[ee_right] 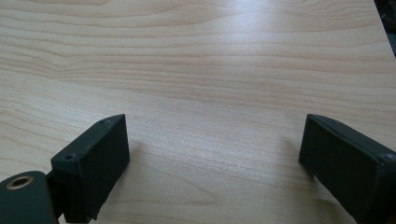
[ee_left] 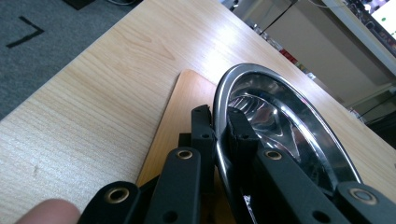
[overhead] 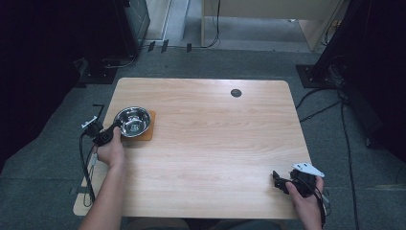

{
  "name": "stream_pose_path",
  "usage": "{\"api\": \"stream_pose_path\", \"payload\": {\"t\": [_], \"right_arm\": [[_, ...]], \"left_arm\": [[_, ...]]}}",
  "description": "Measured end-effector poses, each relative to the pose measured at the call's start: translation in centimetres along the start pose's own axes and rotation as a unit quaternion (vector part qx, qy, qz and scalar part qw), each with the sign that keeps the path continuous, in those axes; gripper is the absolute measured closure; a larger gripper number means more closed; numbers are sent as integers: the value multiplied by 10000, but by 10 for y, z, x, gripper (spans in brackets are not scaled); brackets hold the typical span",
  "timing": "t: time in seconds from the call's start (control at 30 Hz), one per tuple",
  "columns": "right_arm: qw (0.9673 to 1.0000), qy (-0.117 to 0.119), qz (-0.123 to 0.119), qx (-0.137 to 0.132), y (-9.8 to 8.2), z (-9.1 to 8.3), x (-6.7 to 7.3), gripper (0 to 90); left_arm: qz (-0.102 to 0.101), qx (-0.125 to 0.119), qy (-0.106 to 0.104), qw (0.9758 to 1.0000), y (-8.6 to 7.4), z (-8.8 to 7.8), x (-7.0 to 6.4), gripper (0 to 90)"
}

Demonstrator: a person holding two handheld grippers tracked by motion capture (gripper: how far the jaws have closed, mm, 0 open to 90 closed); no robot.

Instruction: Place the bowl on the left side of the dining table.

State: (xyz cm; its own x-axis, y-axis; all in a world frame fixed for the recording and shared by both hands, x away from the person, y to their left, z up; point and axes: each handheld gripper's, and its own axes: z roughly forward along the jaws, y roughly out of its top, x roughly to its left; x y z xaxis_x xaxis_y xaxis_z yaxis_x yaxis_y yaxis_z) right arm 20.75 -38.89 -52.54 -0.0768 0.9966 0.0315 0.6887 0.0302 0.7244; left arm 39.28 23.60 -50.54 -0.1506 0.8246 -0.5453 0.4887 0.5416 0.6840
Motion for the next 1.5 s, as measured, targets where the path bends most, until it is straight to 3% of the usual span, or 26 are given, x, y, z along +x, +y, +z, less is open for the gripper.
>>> {"api": "stream_pose_path", "payload": {"t": [0.47,0.83,1.0,1.1,1.13,1.23,1.37,1.43,1.5], "right_arm": [[10000,-6,3,0,0,0,0,78],[10000,-6,4,-1,0,0,0,78],[10000,-6,4,0,0,0,0,77],[10000,-7,3,0,0,0,0,78],[10000,-7,3,1,0,0,0,77],[10000,-7,3,0,0,0,0,78],[10000,-7,3,1,0,0,0,78],[10000,-6,3,1,0,0,0,78],[10000,-7,2,0,0,0,0,78]], "left_arm": [[-94,13,3,10000,-3,11,0,847],[3,59,96,9999,-4,12,-1,829],[110,-119,-19,9999,-4,10,-6,537],[237,-42,-224,9995,-4,11,-10,347],[350,-19,-187,9992,-3,11,-12,283],[532,-37,-298,9981,-1,8,-17,192],[846,-114,-578,9947,2,2,-24,67],[807,-118,-677,9944,4,-1,-26,7],[804,-149,-693,9942,6,-4,-27,6]]}}
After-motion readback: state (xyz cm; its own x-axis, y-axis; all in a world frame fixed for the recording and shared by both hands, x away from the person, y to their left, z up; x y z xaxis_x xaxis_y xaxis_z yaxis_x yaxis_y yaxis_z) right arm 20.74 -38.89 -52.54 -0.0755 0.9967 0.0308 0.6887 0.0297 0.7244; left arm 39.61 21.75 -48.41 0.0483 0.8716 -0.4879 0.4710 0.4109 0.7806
